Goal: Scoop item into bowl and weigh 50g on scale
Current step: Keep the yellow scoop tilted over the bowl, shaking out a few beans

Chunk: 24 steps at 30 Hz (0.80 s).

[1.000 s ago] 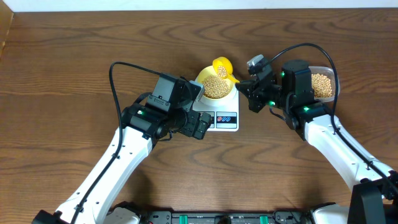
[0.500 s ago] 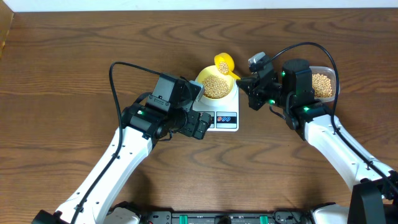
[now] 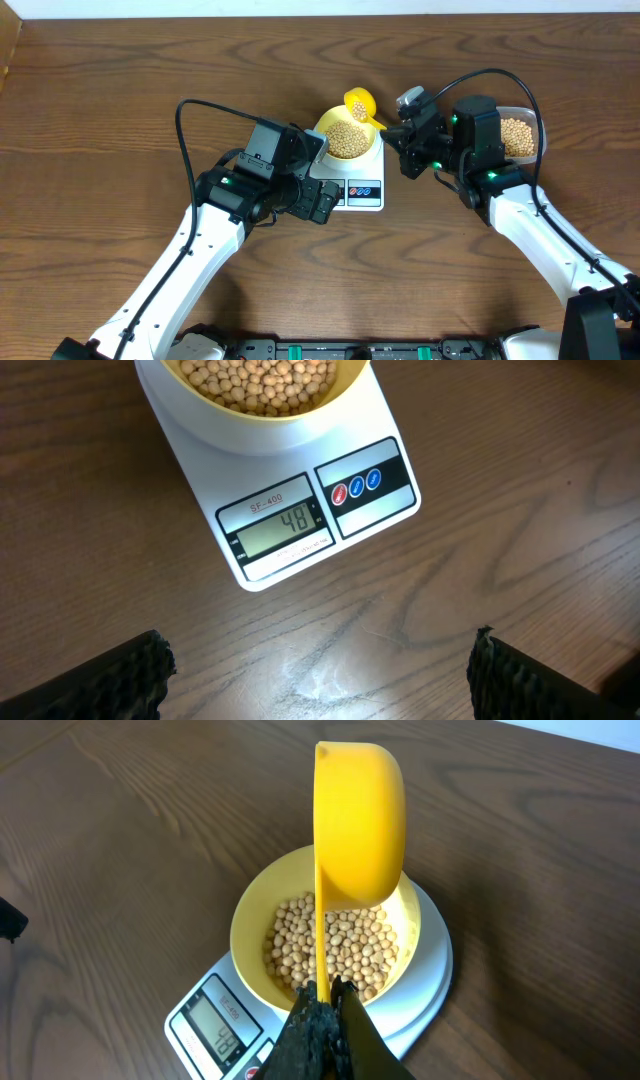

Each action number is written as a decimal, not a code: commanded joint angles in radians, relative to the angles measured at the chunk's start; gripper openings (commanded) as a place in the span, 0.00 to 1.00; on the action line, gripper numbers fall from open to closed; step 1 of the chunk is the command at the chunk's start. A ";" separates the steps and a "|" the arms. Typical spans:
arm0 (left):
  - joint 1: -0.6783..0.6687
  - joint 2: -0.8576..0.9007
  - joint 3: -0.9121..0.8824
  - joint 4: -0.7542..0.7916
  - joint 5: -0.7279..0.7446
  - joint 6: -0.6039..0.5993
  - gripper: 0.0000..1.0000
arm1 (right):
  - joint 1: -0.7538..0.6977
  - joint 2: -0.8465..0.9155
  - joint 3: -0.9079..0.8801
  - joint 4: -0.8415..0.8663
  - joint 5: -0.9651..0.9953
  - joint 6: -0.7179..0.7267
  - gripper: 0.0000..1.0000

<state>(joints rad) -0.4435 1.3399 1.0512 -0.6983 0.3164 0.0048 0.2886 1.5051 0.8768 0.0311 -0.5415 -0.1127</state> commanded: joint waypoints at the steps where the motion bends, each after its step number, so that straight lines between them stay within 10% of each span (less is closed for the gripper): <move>1: -0.001 0.003 -0.002 0.001 0.011 0.018 0.96 | 0.014 0.007 0.003 0.003 0.000 -0.013 0.01; 24: -0.001 0.003 -0.002 0.000 0.011 0.018 0.96 | -0.016 0.006 0.003 0.047 -0.052 0.253 0.01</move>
<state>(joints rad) -0.4435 1.3399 1.0512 -0.6983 0.3164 0.0048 0.2825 1.5051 0.8768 0.0719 -0.5812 0.1158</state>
